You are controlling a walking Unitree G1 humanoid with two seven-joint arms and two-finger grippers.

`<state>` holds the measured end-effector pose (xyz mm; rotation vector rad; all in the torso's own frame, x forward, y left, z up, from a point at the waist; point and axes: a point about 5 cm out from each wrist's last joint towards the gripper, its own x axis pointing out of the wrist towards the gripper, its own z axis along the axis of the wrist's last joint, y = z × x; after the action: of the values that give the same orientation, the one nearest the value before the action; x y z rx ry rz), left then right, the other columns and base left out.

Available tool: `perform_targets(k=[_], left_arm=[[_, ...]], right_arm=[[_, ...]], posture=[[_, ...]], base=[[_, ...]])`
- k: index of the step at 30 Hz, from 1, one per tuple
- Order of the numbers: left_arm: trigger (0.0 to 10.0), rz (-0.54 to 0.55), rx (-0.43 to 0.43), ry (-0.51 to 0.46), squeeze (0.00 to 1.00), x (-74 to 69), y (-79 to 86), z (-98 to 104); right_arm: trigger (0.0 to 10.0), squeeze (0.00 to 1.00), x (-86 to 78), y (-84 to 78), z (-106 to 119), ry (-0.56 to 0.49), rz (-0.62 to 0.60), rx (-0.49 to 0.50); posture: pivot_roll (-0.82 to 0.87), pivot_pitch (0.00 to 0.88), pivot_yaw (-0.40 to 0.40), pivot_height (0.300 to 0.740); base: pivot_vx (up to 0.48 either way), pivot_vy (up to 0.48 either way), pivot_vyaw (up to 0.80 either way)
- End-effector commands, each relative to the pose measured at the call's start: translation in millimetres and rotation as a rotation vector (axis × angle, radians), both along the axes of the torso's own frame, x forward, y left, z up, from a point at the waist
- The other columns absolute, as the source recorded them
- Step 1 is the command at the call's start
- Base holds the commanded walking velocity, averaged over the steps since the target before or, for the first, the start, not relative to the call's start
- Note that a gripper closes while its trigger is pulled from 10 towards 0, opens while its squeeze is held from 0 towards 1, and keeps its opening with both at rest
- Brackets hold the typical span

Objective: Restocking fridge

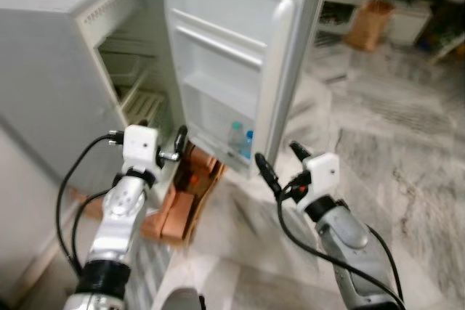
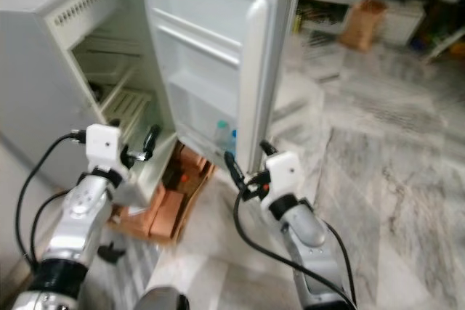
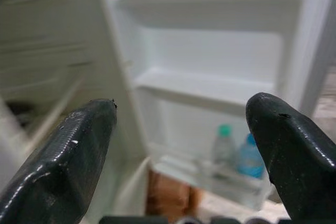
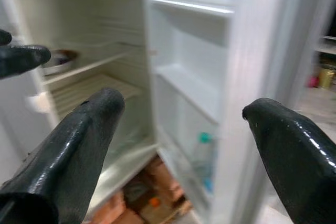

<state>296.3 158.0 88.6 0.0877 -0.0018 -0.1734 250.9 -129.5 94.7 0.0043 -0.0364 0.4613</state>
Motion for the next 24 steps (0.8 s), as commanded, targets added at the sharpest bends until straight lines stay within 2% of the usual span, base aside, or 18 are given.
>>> perform_targets(k=[1, 5, 8, 12, 18, 24], left_arm=[[10.0, -0.044, 0.001, -0.023, 0.00, 5.0, -13.8, 6.4], [10.0, -0.096, 0.085, -0.038, 0.00, 5.1, -25.8, 6.8], [10.0, -0.119, 0.061, -0.023, 0.00, 1.7, -31.8, 4.2], [10.0, -0.108, 0.067, -0.010, 0.00, 0.8, -27.9, -0.8], [10.0, -0.079, 0.088, 0.002, 0.00, 9.0, -24.4, -0.6], [10.0, -0.121, 0.104, -0.010, 0.00, 20.5, -36.6, 2.3]], right_arm=[[10.0, 0.00, -0.8, -8.3, -1.0, 0.001, -0.031, -0.014], [10.0, 0.00, -0.2, -8.0, -1.4, 0.003, -0.031, -0.013], [10.0, 0.00, 0.6, -7.3, -1.9, 0.005, -0.030, -0.013], [10.0, 0.00, 1.1, -6.4, -2.0, 0.006, -0.027, -0.015], [10.0, 0.00, 1.9, -6.1, -2.1, 0.005, -0.027, -0.018], [10.0, 0.00, 3.2, -5.3, -2.5, 0.003, -0.028, -0.022]], posture=[[0.05, 0.045, 0.015, 0.740], [0.06, 0.047, 0.014, 0.740], [0.05, 0.047, 0.014, 0.740], [0.06, 0.049, 0.014, 0.740], [0.06, 0.050, 0.013, 0.740], [0.06, 0.049, 0.012, 0.740]], base=[[0.480, 0.000, 0.00], [0.336, -0.117, 0.00], [0.000, -0.476, 0.00], [0.159, -0.408, 0.00], [0.405, -0.175, 0.00], [0.436, 0.000, 0.00]])
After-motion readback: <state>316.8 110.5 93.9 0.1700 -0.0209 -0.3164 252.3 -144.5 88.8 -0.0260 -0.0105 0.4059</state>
